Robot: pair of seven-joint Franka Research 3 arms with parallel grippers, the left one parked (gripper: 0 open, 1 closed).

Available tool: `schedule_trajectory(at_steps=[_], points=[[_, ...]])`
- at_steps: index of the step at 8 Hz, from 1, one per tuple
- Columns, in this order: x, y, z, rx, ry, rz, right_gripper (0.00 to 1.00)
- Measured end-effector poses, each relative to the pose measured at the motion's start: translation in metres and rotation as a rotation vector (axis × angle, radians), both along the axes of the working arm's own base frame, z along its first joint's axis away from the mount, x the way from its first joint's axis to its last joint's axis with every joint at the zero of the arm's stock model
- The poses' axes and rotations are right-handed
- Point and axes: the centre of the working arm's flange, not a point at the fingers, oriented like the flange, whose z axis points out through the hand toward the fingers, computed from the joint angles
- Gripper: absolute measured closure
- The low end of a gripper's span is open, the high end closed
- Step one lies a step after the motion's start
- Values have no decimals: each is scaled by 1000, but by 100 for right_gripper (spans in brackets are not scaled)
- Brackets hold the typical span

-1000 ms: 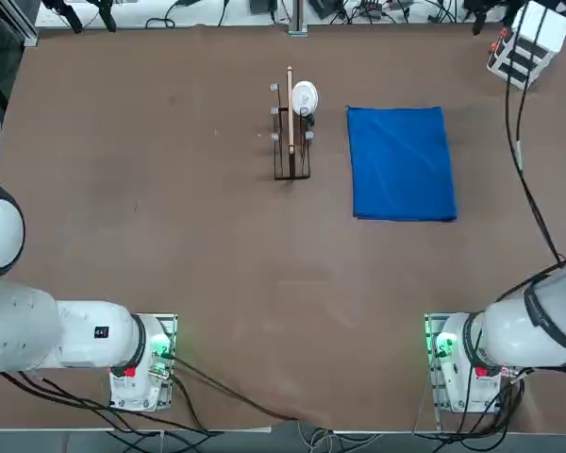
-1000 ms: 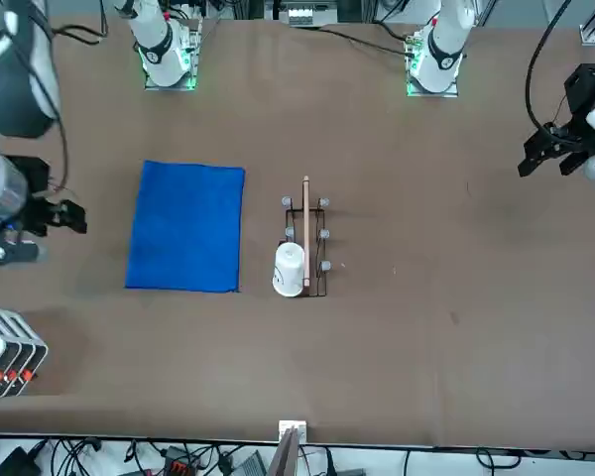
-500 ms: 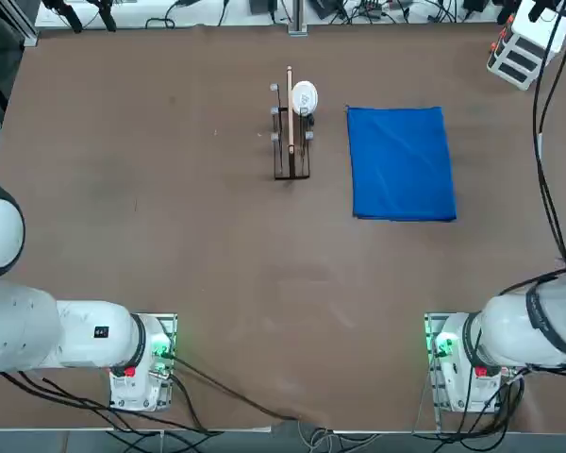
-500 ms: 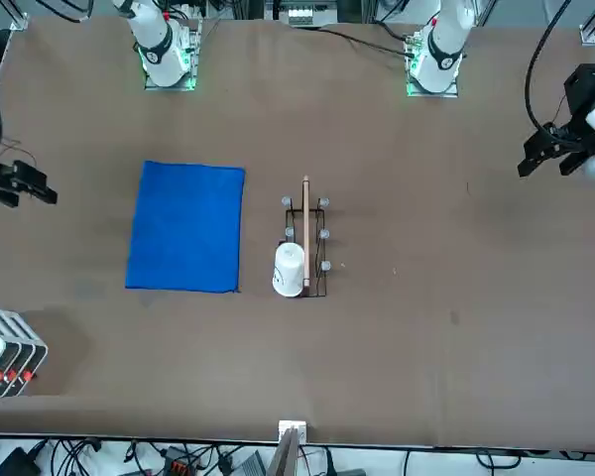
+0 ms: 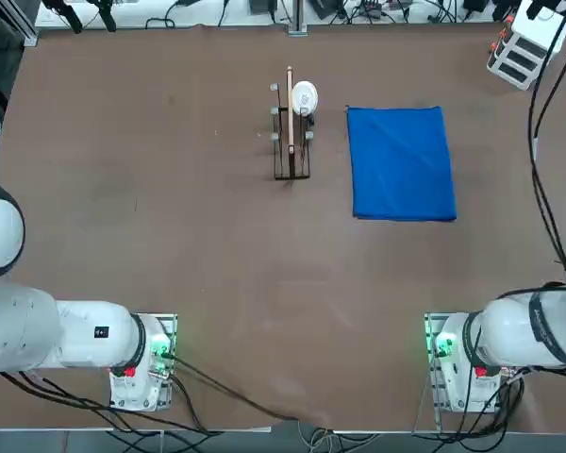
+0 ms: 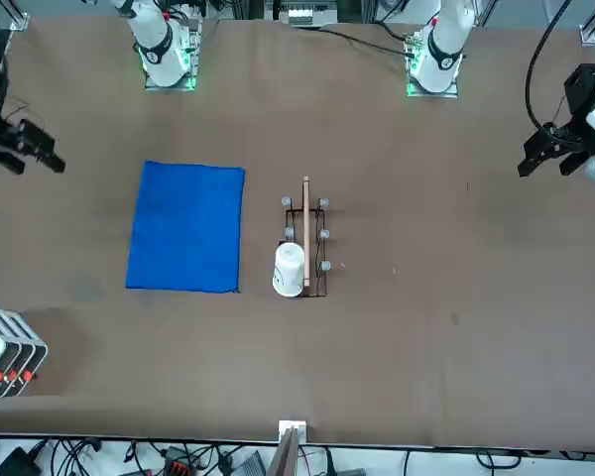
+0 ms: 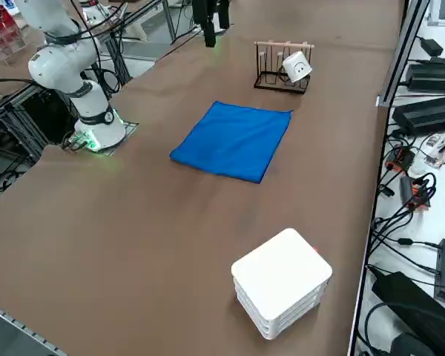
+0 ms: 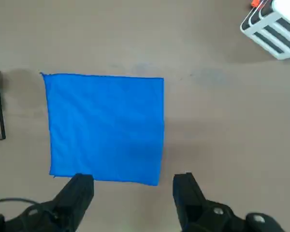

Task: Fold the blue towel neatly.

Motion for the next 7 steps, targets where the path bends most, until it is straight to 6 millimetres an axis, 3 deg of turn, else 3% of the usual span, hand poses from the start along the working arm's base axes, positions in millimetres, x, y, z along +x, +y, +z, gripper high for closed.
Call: schedule_trajectory(at_steps=[3, 7], points=[[-27, 2, 7, -1, -9, -1, 0], [-26, 2, 5, -8, 2, -1, 0]])
